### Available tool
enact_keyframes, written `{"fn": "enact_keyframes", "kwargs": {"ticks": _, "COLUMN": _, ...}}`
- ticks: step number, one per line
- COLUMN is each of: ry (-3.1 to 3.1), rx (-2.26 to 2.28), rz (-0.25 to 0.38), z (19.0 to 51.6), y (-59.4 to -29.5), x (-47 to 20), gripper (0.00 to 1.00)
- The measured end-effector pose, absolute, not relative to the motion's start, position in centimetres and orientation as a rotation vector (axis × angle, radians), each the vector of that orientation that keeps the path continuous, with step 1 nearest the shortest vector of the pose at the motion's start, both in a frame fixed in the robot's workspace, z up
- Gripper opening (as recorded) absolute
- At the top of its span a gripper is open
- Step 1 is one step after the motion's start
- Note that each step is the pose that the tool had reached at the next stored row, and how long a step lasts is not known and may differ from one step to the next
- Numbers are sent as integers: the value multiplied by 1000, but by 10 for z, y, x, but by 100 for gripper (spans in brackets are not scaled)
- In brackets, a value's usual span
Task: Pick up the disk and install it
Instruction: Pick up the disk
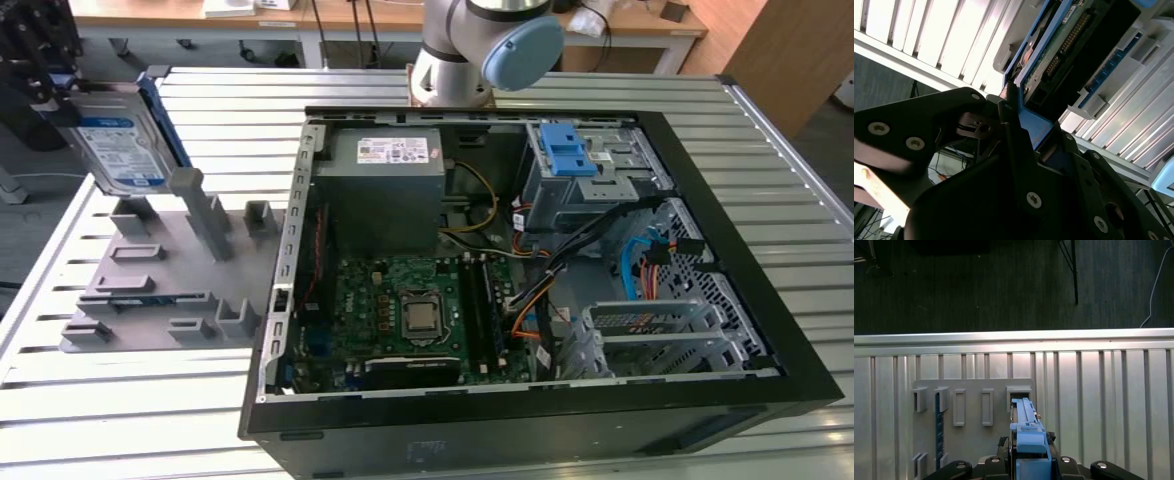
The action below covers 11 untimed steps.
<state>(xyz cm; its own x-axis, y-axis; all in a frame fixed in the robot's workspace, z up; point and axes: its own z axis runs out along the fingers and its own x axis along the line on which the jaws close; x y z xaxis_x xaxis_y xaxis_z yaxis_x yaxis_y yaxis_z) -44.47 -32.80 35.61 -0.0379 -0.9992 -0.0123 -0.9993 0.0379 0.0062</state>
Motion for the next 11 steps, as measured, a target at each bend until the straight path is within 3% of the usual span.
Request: {"fn": "enact_keyframes", "kwargs": {"ticks": 11, "ry": 2260, "rx": -2176, "rz": 20, "z": 362, "y": -328, "x": -445, "gripper": 36}}
